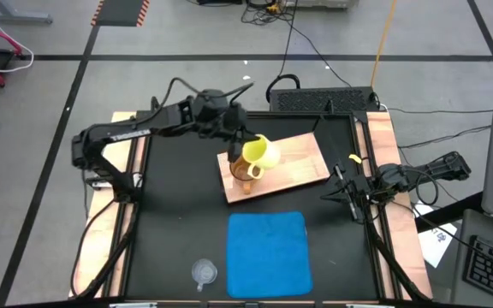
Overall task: Stack small to large cups/mugs on shelf
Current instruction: Put the yellow mug on the shelf
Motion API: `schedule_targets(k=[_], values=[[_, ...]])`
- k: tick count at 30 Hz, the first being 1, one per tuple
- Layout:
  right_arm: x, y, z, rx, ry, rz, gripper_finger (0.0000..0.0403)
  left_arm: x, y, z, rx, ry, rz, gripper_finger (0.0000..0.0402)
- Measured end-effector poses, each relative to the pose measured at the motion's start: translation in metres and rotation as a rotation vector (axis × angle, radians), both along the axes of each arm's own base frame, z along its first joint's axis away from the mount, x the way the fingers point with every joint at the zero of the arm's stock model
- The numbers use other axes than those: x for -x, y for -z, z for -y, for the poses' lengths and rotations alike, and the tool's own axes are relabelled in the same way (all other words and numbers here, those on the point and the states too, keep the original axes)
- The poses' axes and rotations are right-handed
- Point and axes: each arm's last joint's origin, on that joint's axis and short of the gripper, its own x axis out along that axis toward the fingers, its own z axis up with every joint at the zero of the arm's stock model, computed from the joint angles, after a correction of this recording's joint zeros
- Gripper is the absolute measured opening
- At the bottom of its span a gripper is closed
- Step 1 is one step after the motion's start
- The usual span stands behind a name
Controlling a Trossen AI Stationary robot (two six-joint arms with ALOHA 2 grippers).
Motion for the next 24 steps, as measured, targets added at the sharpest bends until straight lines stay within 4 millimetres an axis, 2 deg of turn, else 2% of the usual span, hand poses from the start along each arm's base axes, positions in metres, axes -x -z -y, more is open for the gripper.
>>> schedule_targets(k=[6,15,24], values=[[0.0,0.0,0.0,0.007,0.0,0.002,0.0,-0.016,-0.005,-0.013,0.02,-0.001,-0.055,0.0004],[0.0,0.0,0.0,0.007,0.0,0.002,0.0,-0.037,0.005,-0.022,0.034,0.051,-0.106,0.0004],[0.0,0.0,0.0,0.007,0.0,0.002,0.0,-0.058,0.02,-0.039,0.057,0.054,-0.16,0.0004]])
